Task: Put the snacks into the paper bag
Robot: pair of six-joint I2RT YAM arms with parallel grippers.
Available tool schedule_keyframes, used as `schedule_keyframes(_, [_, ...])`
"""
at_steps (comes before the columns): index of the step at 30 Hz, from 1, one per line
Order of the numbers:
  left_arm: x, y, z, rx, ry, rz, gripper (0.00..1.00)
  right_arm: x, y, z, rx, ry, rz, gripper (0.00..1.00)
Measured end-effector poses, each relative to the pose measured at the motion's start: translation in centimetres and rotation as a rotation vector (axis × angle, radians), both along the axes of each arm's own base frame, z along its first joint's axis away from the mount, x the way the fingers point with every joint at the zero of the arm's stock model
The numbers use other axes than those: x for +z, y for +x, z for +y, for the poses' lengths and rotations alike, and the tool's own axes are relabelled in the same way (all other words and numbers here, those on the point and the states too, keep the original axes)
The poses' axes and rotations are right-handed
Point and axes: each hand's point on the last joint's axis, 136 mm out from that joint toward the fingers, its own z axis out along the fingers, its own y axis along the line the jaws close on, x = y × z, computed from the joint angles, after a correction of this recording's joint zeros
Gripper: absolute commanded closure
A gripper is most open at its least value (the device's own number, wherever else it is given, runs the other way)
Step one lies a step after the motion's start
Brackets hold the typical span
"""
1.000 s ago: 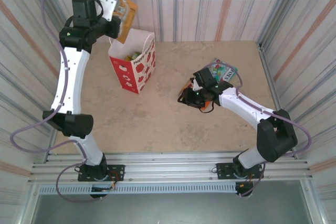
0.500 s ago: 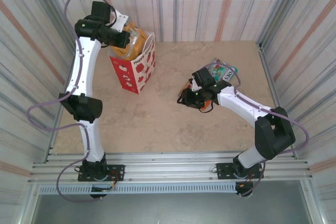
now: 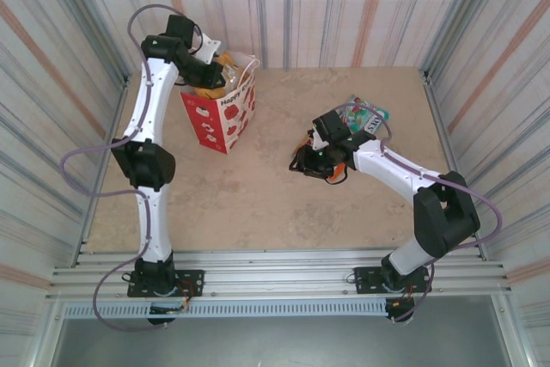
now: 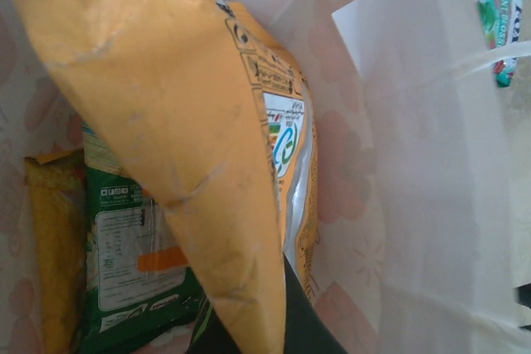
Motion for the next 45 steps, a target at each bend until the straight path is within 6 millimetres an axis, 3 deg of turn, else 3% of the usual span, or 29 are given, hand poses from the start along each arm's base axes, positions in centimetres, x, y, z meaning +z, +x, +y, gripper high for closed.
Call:
schedule_keyframes(4, [-1.0,0.4,0.3,0.003,0.011,0.016,0.82,0.0,0.0,0.0,0.000,0.000,0.000,0.46])
schedule_keyframes(6, [-1.4,0.6,0.7,0.014,0.034,0.015,0.68,0.0,0.0,0.0,0.000,0.000,0.000,0.46])
schedule_keyframes(10, [-1.8,1.2,1.9,0.038,0.109,-0.011,0.60,0.1,0.0,0.0,0.000,0.000,-0.001,0.46])
schedule_keyframes(15, [-1.8,2.0,3.8,0.083,0.217,-0.057,0.59,0.6,0.4,0.2,0.000,0.005,-0.010,0.46])
schedule_keyframes(20, [0.9,1.7,4.3,0.092,0.306,-0.161,0.56,0.9,0.6,0.3,0.002,0.005,-0.015,0.46])
schedule_keyframes(26, [7.0,-0.2,1.5,0.035,0.315,-0.344,0.61,0.8,0.5,0.2,0.004,-0.001,-0.012,0.46])
schedule_keyframes(30, [8.5,-0.6,0.7,0.009,0.294,-0.394,0.69,0.8,0.5,0.2,0.005,-0.001,-0.013,0.46])
schedule_keyframes(34, [6.7,0.1,0.4,-0.012,0.288,-0.356,0.71,0.9,0.5,0.3,0.011,-0.001,-0.019,0.46])
schedule_keyframes(41, [-0.4,1.9,-0.2,-0.052,0.293,-0.200,0.71,0.9,0.5,0.2,0.018,-0.006,-0.022,0.46])
schedule_keyframes(45, [-3.4,2.6,0.5,-0.043,0.329,-0.141,0.70,0.9,0.4,0.1,0.017,-0.011,-0.019,0.46])
